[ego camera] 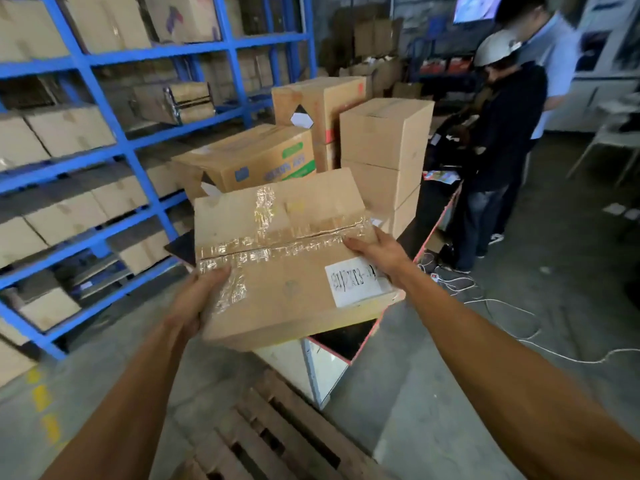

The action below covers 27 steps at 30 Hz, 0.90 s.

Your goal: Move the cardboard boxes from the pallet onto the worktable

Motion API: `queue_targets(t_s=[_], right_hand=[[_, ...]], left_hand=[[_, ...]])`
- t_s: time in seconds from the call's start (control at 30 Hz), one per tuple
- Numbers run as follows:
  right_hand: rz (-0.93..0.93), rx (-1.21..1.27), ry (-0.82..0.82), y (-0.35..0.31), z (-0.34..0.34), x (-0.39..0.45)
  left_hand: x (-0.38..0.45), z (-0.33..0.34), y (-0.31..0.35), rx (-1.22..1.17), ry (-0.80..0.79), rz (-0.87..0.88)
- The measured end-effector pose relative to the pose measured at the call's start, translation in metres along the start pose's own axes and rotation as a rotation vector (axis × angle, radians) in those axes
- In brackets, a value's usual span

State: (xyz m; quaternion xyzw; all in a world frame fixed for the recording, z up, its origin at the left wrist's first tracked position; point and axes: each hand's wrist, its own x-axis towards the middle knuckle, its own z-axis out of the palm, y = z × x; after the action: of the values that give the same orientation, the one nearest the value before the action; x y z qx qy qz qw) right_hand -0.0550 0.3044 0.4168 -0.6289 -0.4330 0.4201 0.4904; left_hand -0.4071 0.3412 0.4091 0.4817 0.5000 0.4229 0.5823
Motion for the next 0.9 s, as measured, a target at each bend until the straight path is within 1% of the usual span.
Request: queue_targets(t_s=[0.07,0.13,0.2,0.33,0.4,0.53,0.67,0.8,0.87,0.9], right_hand=[[0.010,-0.010,0.062,0.001,-0.017,0.011],[0.006,0.036,0.067,0.004,-0.034,0.021],[0.013,0.091,0.084,0.003,-0.050,0.033],[0.013,0.124,0.060,0.000,-0.080,0.056],[-0.016,0.121,0.034,0.001,-0.095,0.073],[-0.062,0.116,-0.027,0.010,-0.119,0.115],[-0.028,0.183,-0.119,0.023,-0.147,0.168],[-0.032,0.151,-0.301,0.045,-0.173,0.249],[-0.044,0.150,-0.366,0.051,-0.182,0.281],[-0.053,0.154,-0.393,0.052,-0.188,0.296]], left_hand=[[0.020,0.019,0.009,-0.007,-0.033,0.011],[0.035,0.040,0.016,0.006,-0.075,0.010],[0.054,0.057,0.025,-0.012,-0.051,0.013],[0.077,0.093,0.039,0.011,-0.071,-0.004],[0.092,0.106,0.043,0.010,-0.056,-0.016],[0.129,0.125,0.041,0.037,0.003,-0.037],[0.157,0.157,0.035,0.062,0.074,-0.012],[0.186,0.205,0.017,0.108,0.206,0.048],[0.193,0.221,0.014,0.090,0.294,0.044],[0.195,0.232,0.014,0.072,0.313,0.029]])
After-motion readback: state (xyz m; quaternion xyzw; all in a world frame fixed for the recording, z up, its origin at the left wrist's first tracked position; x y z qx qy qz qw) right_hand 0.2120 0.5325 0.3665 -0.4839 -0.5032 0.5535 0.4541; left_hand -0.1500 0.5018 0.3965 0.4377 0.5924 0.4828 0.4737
